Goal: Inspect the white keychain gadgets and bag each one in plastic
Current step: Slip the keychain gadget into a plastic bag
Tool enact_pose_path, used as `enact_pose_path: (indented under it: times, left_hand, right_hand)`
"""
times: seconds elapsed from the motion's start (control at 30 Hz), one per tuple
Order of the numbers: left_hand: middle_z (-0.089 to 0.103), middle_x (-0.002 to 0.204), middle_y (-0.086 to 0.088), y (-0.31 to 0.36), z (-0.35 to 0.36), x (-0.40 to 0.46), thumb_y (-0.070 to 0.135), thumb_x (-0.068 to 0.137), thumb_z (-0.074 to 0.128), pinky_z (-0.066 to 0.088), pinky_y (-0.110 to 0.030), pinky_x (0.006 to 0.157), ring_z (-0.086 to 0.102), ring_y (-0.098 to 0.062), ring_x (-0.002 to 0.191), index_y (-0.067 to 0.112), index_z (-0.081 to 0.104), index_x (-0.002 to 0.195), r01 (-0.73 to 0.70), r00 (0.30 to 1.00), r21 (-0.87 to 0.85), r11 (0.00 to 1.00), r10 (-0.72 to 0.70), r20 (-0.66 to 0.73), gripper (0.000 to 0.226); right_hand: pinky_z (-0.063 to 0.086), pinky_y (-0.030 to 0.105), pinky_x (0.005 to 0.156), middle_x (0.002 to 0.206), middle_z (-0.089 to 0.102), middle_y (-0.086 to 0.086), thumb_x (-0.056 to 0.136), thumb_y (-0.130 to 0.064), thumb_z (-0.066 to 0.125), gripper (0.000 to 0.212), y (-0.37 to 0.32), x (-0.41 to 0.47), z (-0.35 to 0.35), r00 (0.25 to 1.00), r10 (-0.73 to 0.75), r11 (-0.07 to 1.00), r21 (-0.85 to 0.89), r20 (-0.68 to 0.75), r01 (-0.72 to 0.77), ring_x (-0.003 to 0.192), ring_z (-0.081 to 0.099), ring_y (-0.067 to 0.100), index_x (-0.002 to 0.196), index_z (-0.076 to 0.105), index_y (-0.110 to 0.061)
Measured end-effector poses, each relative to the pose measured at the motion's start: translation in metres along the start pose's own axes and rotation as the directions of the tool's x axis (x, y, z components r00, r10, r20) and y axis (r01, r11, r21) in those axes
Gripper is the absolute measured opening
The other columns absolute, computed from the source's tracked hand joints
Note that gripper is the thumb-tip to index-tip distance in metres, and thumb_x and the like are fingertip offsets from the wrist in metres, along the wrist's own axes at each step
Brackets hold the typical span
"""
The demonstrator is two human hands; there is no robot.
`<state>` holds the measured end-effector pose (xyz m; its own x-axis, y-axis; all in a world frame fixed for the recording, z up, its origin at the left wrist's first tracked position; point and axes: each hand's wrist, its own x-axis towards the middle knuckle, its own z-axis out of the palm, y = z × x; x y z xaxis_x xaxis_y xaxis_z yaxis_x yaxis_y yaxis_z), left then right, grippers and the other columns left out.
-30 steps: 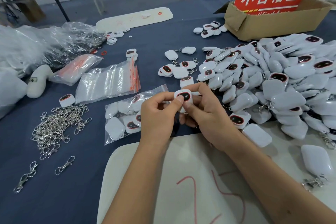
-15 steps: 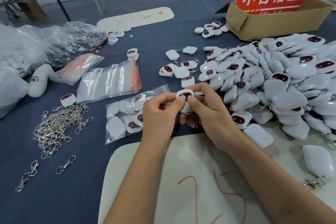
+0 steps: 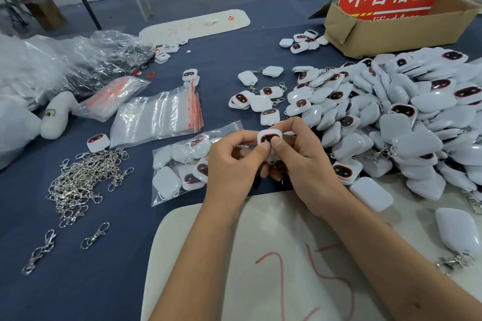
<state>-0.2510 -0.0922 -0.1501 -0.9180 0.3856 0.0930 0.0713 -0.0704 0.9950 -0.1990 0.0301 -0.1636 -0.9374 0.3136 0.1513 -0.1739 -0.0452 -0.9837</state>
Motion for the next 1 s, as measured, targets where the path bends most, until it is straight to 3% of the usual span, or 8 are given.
enact_pose_path:
  times: [0.27,0.37,0.5,0.63,0.73,0.83,1.0]
  left_hand:
    - [0.061,0.057,0.002,-0.0028,-0.0012,-0.0002,0.003,0.090,0.075,0.050,-0.029,0.055,0.057,-0.020,0.051,0.009,0.076,0.100,-0.015,0.999,0.012,1.000,0.015,0.030,0.012]
    - [0.062,0.057,0.002,-0.0019,-0.0020,-0.0007,0.002,0.090,0.074,0.049,-0.028,0.054,0.057,-0.019,0.049,0.010,0.075,0.099,-0.013,0.999,0.012,1.000,0.013,0.039,0.011]
    - [0.059,0.058,-0.006,-0.0008,-0.0033,-0.0002,0.000,0.090,0.073,0.049,-0.029,0.051,0.051,-0.017,0.048,0.009,0.076,0.099,-0.007,1.000,0.017,1.000,0.007,0.030,0.013]
    - [0.059,0.060,-0.010,0.0010,-0.0037,-0.0002,-0.002,0.090,0.074,0.048,-0.032,0.049,0.050,-0.020,0.048,0.005,0.077,0.098,0.000,1.000,0.020,1.000,0.000,0.008,0.011]
    - [0.061,0.057,0.002,-0.0002,-0.0036,-0.0008,0.002,0.088,0.078,0.048,-0.031,0.050,0.055,-0.017,0.047,0.008,0.077,0.096,-0.003,1.000,0.093,0.996,0.006,-0.026,0.010]
    - [0.062,0.058,0.011,0.0001,-0.0020,-0.0023,0.009,0.087,0.081,0.050,-0.024,0.052,0.057,-0.008,0.053,0.013,0.078,0.096,-0.017,0.998,0.162,0.987,0.027,-0.062,0.010]
    - [0.069,0.081,0.003,0.0024,0.0055,-0.0027,0.018,0.087,0.082,0.049,-0.018,0.058,0.063,-0.006,0.063,0.019,0.078,0.099,-0.120,0.980,0.296,0.948,0.161,-0.118,0.012]
  right_hand:
    - [0.046,0.030,0.053,0.073,0.067,0.019,0.109,-0.011,0.045,0.011,0.0016,0.0004,-0.0013,1.000,-0.008,0.998,0.061,0.024,0.007,0.063,0.062,0.024,0.112,0.048,-0.001]
    - [0.048,0.032,0.055,0.083,0.066,0.035,0.111,-0.008,0.043,0.011,0.0001,0.0002,-0.0022,0.999,-0.009,0.996,0.083,0.046,0.005,0.066,0.063,0.029,0.113,0.048,0.002]
    - [0.050,0.033,0.057,0.089,0.065,0.040,0.110,-0.003,0.042,0.011,-0.0027,-0.0001,-0.0030,0.998,0.002,0.993,0.114,0.063,-0.010,0.069,0.064,0.032,0.115,0.049,0.004]
    - [0.052,0.033,0.057,0.089,0.065,0.038,0.107,0.002,0.046,0.010,-0.0041,-0.0018,-0.0019,0.997,0.018,0.991,0.131,0.072,-0.027,0.068,0.064,0.032,0.116,0.050,0.005]
    - [0.054,0.034,0.058,0.088,0.066,0.035,0.105,0.003,0.050,0.011,-0.0049,-0.0027,-0.0025,0.996,0.035,0.990,0.132,0.080,-0.045,0.066,0.062,0.033,0.115,0.050,0.005]
    - [0.054,0.032,0.056,0.082,0.071,0.019,0.095,-0.009,0.056,0.025,-0.0064,-0.0029,-0.0026,0.997,0.035,0.988,0.148,0.075,-0.046,0.063,0.062,0.029,0.116,0.051,0.004]
    - [0.052,0.032,0.061,0.097,0.076,0.020,0.096,-0.010,0.057,0.025,-0.0040,-0.0009,-0.0041,0.999,0.026,0.991,0.133,0.027,-0.029,0.069,0.063,0.029,0.119,0.059,-0.001]
